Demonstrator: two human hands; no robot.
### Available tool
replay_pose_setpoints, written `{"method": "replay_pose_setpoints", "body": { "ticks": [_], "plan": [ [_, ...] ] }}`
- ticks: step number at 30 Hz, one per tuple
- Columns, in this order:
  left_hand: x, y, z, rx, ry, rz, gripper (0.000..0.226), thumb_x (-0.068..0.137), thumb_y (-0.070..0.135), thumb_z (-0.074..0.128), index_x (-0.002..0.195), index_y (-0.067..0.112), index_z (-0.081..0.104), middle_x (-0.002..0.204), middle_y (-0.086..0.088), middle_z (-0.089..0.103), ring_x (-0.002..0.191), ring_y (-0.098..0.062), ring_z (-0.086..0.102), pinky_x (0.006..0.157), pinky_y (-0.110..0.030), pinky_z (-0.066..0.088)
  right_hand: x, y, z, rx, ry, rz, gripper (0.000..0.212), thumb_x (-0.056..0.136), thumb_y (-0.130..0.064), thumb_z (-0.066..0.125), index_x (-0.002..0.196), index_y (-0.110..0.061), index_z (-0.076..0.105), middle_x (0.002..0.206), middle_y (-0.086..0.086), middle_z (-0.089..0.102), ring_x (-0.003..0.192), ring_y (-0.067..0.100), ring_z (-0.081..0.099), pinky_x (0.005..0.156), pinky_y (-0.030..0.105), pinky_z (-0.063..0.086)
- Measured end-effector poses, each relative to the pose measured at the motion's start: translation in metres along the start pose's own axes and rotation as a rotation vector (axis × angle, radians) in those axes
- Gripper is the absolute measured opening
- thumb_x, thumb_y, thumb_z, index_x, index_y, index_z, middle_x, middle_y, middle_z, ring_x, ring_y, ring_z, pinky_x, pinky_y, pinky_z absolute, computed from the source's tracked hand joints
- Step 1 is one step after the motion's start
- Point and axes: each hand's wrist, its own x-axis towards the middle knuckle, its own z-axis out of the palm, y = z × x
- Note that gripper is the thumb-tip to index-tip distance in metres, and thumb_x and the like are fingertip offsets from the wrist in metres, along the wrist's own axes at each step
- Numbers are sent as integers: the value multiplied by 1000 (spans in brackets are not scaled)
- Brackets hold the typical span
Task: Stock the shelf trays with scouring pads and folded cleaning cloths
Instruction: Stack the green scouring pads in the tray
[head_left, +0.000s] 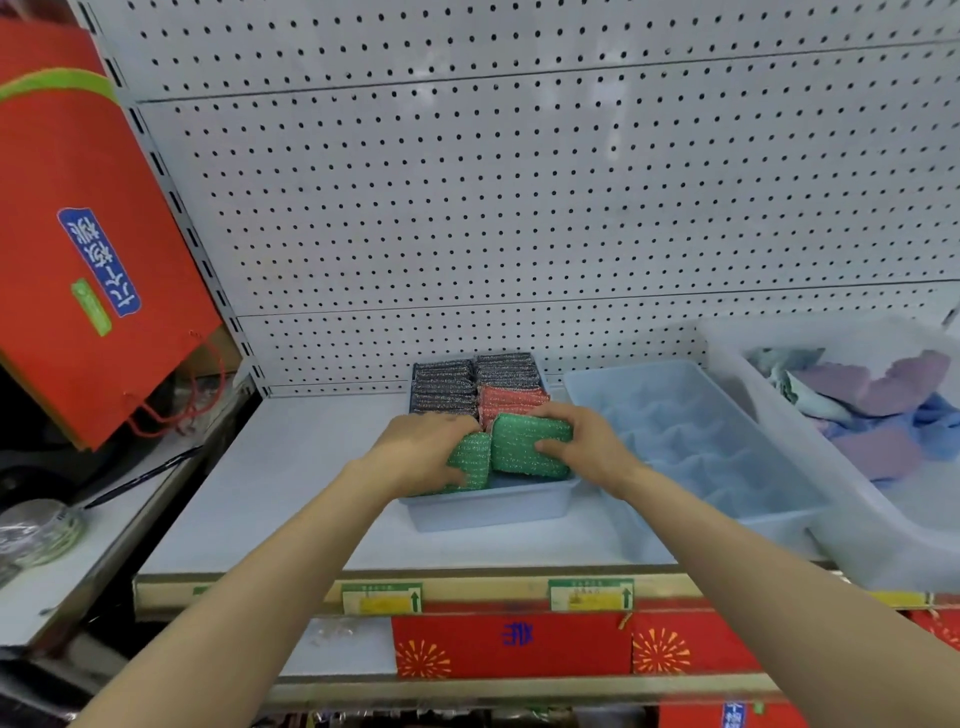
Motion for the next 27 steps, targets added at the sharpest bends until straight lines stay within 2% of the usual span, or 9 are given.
{"method": "replay_pose_setpoints", "body": {
  "ticks": [3, 5, 7, 11, 13, 16, 20, 23, 27],
  "plan": [
    [-4, 13, 25, -110, -1, -15, 36, 95, 29, 57, 123, 21, 37, 117, -6, 60, 103, -31, 58, 84, -42, 49, 1, 0, -1, -14, -3, -7, 41, 81, -11, 74, 119, -20, 64, 133, 1, 58, 125, 19, 52, 110, 44, 38],
    [-11, 13, 43, -233, -7, -25, 39, 102, 23, 43, 138, 16, 30, 141, -3, 47, 128, -30, 45, 106, -47, 39, 2, 2, -1, -20, -13, -18, 41, 80, -11, 76, 118, -22, 64, 131, 3, 59, 123, 20, 53, 109, 44, 39],
    [-15, 7, 48, -265, -92, -22, 55, 106, 32, 28, 155, 19, 8, 162, 5, 15, 150, -15, 8, 122, -44, 10, 3, 2, -1, -31, -21, -20, 40, 79, -11, 76, 115, -23, 65, 128, 4, 61, 120, 20, 55, 108, 44, 41],
    [-8, 4, 32, -143, -5, 0, 63, 100, 58, 17, 153, 25, 18, 163, 6, 13, 150, -14, 2, 122, -45, 2, 8, -13, -7, -130, 2, -76, 37, 79, -7, 75, 112, -20, 68, 123, 4, 64, 112, 19, 58, 104, 37, 43],
    [2, 11, 30, -173, 30, -26, 70, 97, 66, 14, 156, 30, 4, 163, 12, -6, 150, -15, -12, 122, -47, -1, 12, -22, -10, -257, 8, -102, 38, 80, -9, 74, 116, -19, 68, 121, 2, 65, 112, 19, 58, 102, 36, 44],
    [15, 22, 47, -209, -87, -95, 71, 97, 65, 11, 155, 29, -8, 160, 9, -21, 146, -21, -25, 118, -56, -8, 15, -22, -7, -495, -54, -113, 42, 82, -17, 73, 123, -25, 64, 128, -3, 62, 119, 18, 56, 102, 33, 43],
    [19, 26, 60, -192, -123, -120, 71, 98, 63, 10, 152, 28, -19, 159, 7, -27, 144, -24, -30, 116, -58, -13, 14, -14, 6, -695, -16, -152, 40, 82, -16, 68, 120, -29, 65, 119, -2, 67, 113, 22, 59, 90, 35, 50],
    [20, 24, 56, -209, -136, -123, 75, 96, 66, 10, 152, 28, -21, 159, 7, -26, 145, -24, -28, 116, -57, -14, 17, -15, 11, -846, -9, -280, 39, 80, -7, 59, 114, -24, 67, 107, 1, 67, 107, 24, 56, 80, 32, 45],
    [20, 22, 57, -239, -53, -160, 89, 90, 75, 23, 154, 27, -15, 164, 5, 0, 149, -24, -2, 118, -53, -2, 22, -10, 8, -914, -78, -373, 53, 80, -11, 66, 131, -22, 56, 117, 5, 55, 113, 26, 50, 86, 37, 45]
  ]
}}
